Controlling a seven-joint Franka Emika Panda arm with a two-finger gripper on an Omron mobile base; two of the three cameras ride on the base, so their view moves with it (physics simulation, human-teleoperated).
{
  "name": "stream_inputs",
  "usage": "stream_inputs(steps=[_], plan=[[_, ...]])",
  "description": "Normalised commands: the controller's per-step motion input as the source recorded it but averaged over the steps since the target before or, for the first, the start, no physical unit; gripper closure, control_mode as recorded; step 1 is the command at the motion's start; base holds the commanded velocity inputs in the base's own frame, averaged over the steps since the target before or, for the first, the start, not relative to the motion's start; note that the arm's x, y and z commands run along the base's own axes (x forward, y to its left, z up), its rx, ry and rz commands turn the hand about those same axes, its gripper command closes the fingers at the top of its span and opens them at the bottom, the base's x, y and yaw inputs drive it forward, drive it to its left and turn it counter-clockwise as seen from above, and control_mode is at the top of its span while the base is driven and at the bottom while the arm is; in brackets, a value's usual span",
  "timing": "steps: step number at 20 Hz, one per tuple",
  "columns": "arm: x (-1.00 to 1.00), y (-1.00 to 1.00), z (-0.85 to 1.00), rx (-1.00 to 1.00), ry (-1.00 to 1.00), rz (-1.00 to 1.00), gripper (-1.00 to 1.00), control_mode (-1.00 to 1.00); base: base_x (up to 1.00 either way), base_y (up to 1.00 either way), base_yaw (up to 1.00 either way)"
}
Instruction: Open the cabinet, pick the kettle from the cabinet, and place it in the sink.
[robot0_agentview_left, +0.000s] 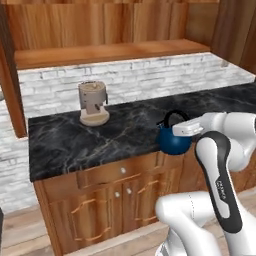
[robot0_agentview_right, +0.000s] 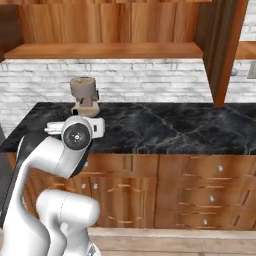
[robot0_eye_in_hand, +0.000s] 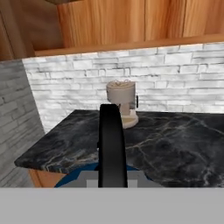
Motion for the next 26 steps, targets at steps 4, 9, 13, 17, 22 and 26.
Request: stream_inputs(steps=[4,9,13,17,22,26], plan=[[0.0,0.0,0.0,0.0,0.0,0.0,1.0,1.0,-0.27,0.04,-0.62],[0.0,0.0,0.0,0.0,0.0,0.0,1.0,1.0,-0.2,0.04,-0.6],[0.0,0.0,0.0,0.0,0.0,0.0,1.0,1.0,0.0,0.01,-0.57],[0.0,0.0,0.0,0.0,0.0,0.0,1.0,1.0,0.05,0.0,-0.55],[0.0,0.0,0.0,0.0,0.0,0.0,1.0,1.0,0.09,0.0,-0.56],[0.0,0.0,0.0,0.0,0.0,0.0,1.0,1.0,0.12,0.03,-0.61]])
